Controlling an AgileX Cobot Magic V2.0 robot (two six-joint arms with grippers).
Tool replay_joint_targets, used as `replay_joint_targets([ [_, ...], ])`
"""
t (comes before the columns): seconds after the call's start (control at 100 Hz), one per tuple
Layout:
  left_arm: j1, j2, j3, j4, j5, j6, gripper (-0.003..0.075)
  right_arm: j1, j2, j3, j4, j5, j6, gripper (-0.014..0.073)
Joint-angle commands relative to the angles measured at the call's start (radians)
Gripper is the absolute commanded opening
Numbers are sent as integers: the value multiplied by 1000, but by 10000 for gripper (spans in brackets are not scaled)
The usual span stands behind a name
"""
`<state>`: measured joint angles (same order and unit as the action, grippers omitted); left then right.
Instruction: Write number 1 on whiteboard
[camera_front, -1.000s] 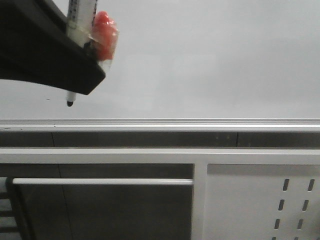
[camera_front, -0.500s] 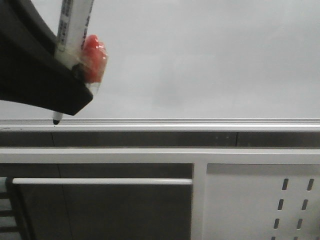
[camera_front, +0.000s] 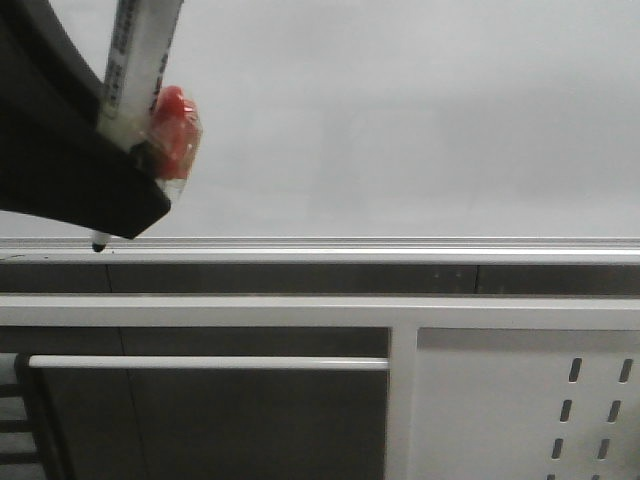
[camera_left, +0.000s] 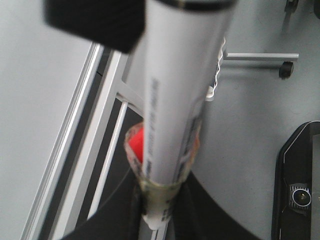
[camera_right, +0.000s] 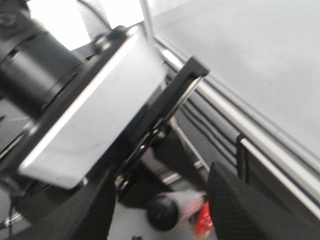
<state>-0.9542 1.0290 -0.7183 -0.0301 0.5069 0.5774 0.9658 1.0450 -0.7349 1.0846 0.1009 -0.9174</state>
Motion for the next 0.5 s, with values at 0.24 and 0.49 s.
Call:
replay_joint_targets([
  [0.24, -7, -37, -35, 12, -60, -5, -18, 3, -6, -36, 13, -90, 0, 374],
  [0.49, -7, -37, -35, 16, -82, -5, -18, 3, 29, -34, 34, -82, 0, 372],
])
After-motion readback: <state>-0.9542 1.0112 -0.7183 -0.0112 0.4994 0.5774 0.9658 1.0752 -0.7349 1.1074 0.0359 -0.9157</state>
